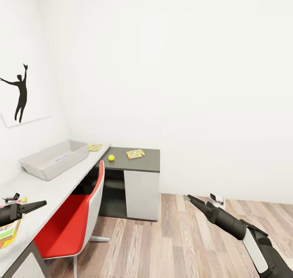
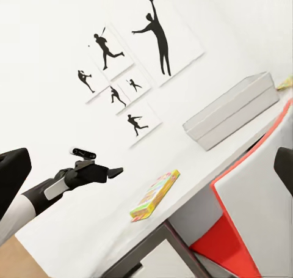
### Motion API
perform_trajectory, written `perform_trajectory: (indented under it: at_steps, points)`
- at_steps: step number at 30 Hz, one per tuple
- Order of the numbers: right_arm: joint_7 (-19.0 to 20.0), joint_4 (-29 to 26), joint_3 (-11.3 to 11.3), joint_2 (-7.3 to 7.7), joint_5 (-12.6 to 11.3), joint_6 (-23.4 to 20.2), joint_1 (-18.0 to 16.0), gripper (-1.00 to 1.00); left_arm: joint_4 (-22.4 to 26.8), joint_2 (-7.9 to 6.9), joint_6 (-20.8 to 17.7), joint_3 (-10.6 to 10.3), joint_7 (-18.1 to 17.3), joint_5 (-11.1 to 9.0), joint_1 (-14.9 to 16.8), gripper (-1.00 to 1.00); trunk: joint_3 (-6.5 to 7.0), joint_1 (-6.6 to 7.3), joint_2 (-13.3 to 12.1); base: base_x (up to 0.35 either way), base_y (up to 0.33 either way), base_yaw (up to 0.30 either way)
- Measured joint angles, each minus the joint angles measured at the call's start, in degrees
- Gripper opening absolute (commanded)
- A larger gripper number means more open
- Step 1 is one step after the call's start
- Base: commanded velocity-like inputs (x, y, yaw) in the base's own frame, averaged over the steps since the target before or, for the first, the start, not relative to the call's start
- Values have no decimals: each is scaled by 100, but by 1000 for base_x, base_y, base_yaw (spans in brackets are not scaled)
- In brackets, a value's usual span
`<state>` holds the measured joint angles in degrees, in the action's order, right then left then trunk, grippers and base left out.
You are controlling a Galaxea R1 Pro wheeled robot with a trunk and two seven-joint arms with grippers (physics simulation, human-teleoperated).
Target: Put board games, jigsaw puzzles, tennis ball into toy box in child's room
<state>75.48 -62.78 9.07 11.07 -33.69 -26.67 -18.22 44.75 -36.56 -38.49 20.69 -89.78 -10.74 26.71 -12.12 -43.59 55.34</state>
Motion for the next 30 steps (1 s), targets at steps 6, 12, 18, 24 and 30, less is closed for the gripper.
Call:
perform_trajectory:
  at_steps: [6,12,18,24,30]
  points:
    - [-1,0,0,-3,0,0,0,100,-1,-1,1,1,0,0,0,100,0,1,0,-184,0,-278]
    - [-4,0,0,-7,-1,0,0,100,-1,0,3,-1,0,1,-3,100,0,2,0,-113,0,-279]
    - [-8,7,0,-8,0,0,0,100,0,0,5,-1,0,1,-8,100,0,2,0,-90,0,-279]
    - [-9,12,0,-9,0,0,0,100,0,0,2,2,0,1,-9,100,0,2,0,-65,0,-279]
    - [-9,16,0,-6,0,0,0,100,-1,0,0,0,0,1,-9,100,0,3,0,-16,0,-279]
